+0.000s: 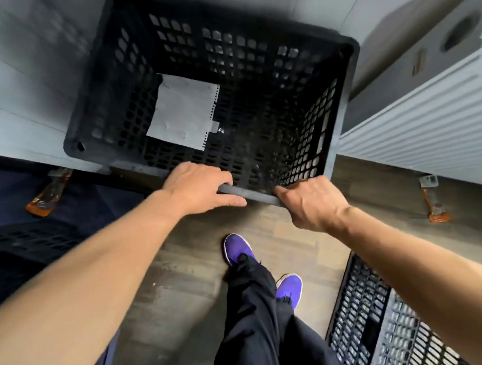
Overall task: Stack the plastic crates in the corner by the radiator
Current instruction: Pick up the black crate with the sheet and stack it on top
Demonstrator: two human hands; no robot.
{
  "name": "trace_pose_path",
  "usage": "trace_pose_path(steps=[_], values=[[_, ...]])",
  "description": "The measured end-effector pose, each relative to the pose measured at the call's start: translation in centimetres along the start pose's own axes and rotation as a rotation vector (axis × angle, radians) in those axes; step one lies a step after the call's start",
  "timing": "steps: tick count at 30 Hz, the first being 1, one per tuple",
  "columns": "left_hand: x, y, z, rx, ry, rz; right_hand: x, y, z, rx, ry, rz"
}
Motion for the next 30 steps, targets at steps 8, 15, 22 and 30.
trace_pose_path(steps=[8,15,22,30], values=[[-0.1,-0.2,0.2,0.012,-0.086,0.084,-0.2,0.2,-0.2,-0.006,0.07,0.075],[-1.0,0.2,-0.2,-0.023,-0.14,0.153,-0.4,0.3,-0.5,-0.059,0.056,0.069],[-0.8,-0.5,0.0,-0.08,-0.097,0.228,0.0,-0.2,0.0,-0.179,0.006,0.136],[-0.8,-0.8,0.0,-0.118,-0.143,0.247,-0.3,-0.2,-0.1,-0.222,-0.008,0.169]])
Point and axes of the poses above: each hand's wrist, its own y-axis away from the middle knuckle, its own x-axis out of the back of the hand, z = x × y, the point moved 3 cm from there along -y, towards the middle knuckle, and after that the axes turned 12 degrees about y, right-handed, at the moved point
